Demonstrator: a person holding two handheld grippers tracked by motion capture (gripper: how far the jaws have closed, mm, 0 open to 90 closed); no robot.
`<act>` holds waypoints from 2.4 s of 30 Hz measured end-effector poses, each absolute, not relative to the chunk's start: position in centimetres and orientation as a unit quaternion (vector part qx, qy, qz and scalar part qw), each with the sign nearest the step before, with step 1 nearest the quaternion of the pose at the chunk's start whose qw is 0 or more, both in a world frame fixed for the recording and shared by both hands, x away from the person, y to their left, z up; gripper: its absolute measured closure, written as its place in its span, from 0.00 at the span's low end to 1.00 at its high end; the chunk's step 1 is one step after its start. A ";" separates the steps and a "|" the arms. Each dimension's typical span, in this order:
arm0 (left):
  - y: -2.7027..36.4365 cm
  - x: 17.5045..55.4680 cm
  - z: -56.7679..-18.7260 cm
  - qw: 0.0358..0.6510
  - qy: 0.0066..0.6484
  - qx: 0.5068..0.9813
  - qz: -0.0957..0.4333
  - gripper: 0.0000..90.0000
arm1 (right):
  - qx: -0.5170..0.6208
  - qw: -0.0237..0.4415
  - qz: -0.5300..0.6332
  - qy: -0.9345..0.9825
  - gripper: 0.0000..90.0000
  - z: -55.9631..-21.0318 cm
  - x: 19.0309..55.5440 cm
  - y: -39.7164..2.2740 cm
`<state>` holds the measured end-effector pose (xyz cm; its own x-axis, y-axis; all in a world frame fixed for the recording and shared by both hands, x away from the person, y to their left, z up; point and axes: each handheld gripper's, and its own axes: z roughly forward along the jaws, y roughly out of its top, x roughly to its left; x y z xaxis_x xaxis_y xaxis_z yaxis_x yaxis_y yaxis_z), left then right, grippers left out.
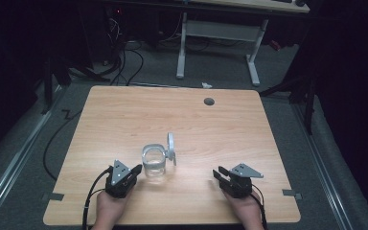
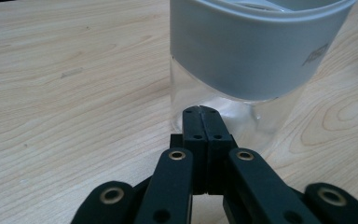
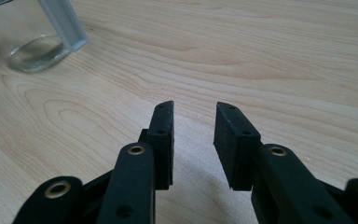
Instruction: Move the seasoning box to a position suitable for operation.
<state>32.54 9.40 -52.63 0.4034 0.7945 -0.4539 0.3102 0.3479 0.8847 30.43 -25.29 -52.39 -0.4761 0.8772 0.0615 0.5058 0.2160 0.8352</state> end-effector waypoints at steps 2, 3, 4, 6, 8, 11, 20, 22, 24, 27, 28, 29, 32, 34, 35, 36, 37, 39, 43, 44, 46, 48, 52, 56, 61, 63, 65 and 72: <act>9.3 32.5 -52.6 0.642 0.512 0.539 0.187 1.00 | 0.462 0.220 0.423 0.748 0.76 -52.4 30.4 -25.3; 9.2 32.5 -52.7 0.642 0.511 0.540 0.189 1.00 | 0.462 0.220 0.424 0.747 0.76 -52.4 30.4 -25.4; 9.2 32.5 -52.7 0.642 0.511 0.540 0.188 1.00 | 0.463 0.219 0.424 0.747 0.75 -52.3 30.4 -25.4; 9.1 32.4 -52.6 0.642 0.511 0.541 0.186 1.00 | 0.463 0.219 0.425 0.746 0.71 -52.4 30.5 -25.4; 9.0 32.3 -52.6 0.642 0.510 0.542 0.184 1.00 | 0.465 0.219 0.424 0.746 0.70 -52.4 30.5 -25.4; 8.8 32.1 -52.6 0.643 0.506 0.545 0.183 1.00 | 0.466 0.218 0.423 0.746 0.68 -52.5 30.6 -25.4; 7.6 31.2 -52.5 0.647 0.484 0.565 0.167 1.00 | 0.466 0.216 0.427 0.744 0.68 -52.5 30.6 -25.5; 7.2 31.0 -52.5 0.649 0.480 0.567 0.160 1.00 | 0.467 0.216 0.426 0.744 0.68 -52.5 30.6 -25.5; 6.8 31.0 -52.5 0.649 0.477 0.571 0.158 0.99 | 0.467 0.216 0.427 0.744 0.68 -52.5 30.5 -25.6; 6.0 30.8 -52.6 0.650 0.471 0.578 0.149 0.99 | 0.468 0.215 0.428 0.743 0.68 -52.4 30.5 -25.6; 5.7 30.8 -52.7 0.650 0.469 0.580 0.147 0.99 | 0.469 0.215 0.428 0.742 0.68 -52.4 30.5 -25.7; 5.4 30.7 -52.7 0.650 0.466 0.583 0.144 0.99 | 0.469 0.215 0.429 0.742 0.68 -52.4 30.5 -25.7; 4.4 30.5 -52.9 0.649 0.457 0.594 0.133 0.98 | 0.469 0.214 0.429 0.742 0.68 -52.4 30.5 -25.7; 4.0 30.3 -53.0 0.647 0.447 0.603 0.130 0.98 | 0.468 0.215 0.429 0.742 0.68 -52.5 30.5 -25.7; 4.0 30.2 -53.0 0.646 0.445 0.606 0.131 0.98 | 0.468 0.214 0.429 0.742 0.67 -52.5 30.5 -25.7; 4.0 30.1 -53.0 0.647 0.445 0.606 0.130 0.98 | 0.468 0.213 0.428 0.743 0.67 -52.5 30.5 -25.7; 4.3 30.1 -52.9 0.647 0.445 0.605 0.131 0.97 | 0.470 0.212 0.428 0.742 0.67 -52.6 30.5 -25.7; 5.0 30.3 -52.8 0.649 0.451 0.598 0.135 0.96 | 0.470 0.211 0.430 0.742 0.67 -52.6 30.5 -25.8; 6.8 31.3 -52.5 0.651 0.480 0.571 0.138 0.95 | 0.472 0.209 0.433 0.739 0.67 -52.6 30.6 -25.9; 7.1 31.6 -52.4 0.649 0.488 0.565 0.141 0.95 | 0.472 0.209 0.433 0.739 0.67 -52.6 30.6 -25.9; 7.8 32.2 -52.5 0.645 0.503 0.554 0.156 0.92 | 0.474 0.206 0.434 0.738 0.67 -52.6 30.5 -25.9; 8.2 32.8 -52.5 0.641 0.518 0.542 0.168 0.90 | 0.474 0.208 0.434 0.737 0.67 -52.6 30.5 -26.0; 8.5 34.3 -52.8 0.629 0.536 0.529 0.194 0.90 | 0.479 0.214 0.432 0.734 0.67 -52.6 30.4 -26.0; 8.0 35.4 -53.0 0.622 0.538 0.539 0.183 0.91 | 0.492 0.214 0.430 0.726 0.68 -52.6 30.2 -26.5; 7.5 36.3 -52.7 0.632 0.540 0.532 0.160 1.00 | 0.493 0.224 0.425 0.725 0.81 -52.4 29.4 -26.9; 7.3 36.6 -52.8 0.634 0.537 0.532 0.161 1.00 | 0.488 0.225 0.421 0.731 0.81 -52.4 29.1 -27.0; 6.8 36.7 -52.8 0.637 0.533 0.532 0.163 1.00 | 0.486 0.231 0.415 0.734 0.81 -52.5 28.6 -26.9; 6.8 36.4 -52.8 0.641 0.519 0.542 0.159 1.00 | 0.488 0.237 0.418 0.729 0.77 -52.1 28.2 -26.7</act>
